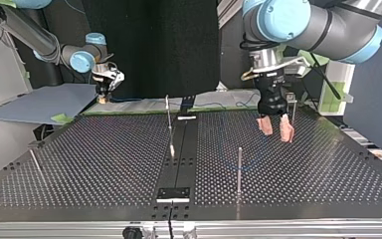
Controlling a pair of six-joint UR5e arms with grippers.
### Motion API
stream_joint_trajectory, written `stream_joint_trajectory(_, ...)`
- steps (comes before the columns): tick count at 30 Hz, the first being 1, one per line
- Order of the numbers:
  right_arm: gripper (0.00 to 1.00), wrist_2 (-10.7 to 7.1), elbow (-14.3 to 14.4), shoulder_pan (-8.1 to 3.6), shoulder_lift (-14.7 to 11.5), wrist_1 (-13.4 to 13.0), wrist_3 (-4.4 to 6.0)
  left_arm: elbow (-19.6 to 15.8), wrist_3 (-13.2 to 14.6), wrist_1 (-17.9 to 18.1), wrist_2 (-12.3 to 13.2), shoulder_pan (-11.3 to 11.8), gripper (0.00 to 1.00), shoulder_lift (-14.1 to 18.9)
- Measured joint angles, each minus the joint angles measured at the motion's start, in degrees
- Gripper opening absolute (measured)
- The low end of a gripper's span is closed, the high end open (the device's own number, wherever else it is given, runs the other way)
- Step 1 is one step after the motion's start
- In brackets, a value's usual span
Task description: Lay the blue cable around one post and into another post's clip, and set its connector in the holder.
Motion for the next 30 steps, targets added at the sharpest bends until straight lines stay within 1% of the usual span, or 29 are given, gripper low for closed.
stream_joint_trajectory(5,0.20,-0.51,0.0,0.16,0.0,0.1,-0.18,0.0,-2.6,2.6,2.5,2.6,1.00,-2.0)
stream_joint_trajectory(14,0.20,0.05,-0.1,0.22,0.0,0.3,-0.75,0.0,-7.9,7.9,7.9,7.9,1.00,-6.8)
stream_joint_trajectory(20,0.20,0.30,-0.1,0.16,0.0,0.1,-0.89,0.0,-11.2,11.2,11.2,10.8,1.00,-7.8)
stream_joint_trajectory(25,0.20,0.35,-0.1,0.03,0.0,0.2,-0.91,0.0,-14.0,14.0,14.0,11.6,1.00,-7.7)
stream_joint_trajectory(30,0.20,0.70,-0.1,-0.04,0.0,0.3,-0.92,0.0,-17.2,17.2,17.2,11.4,1.00,-7.3)
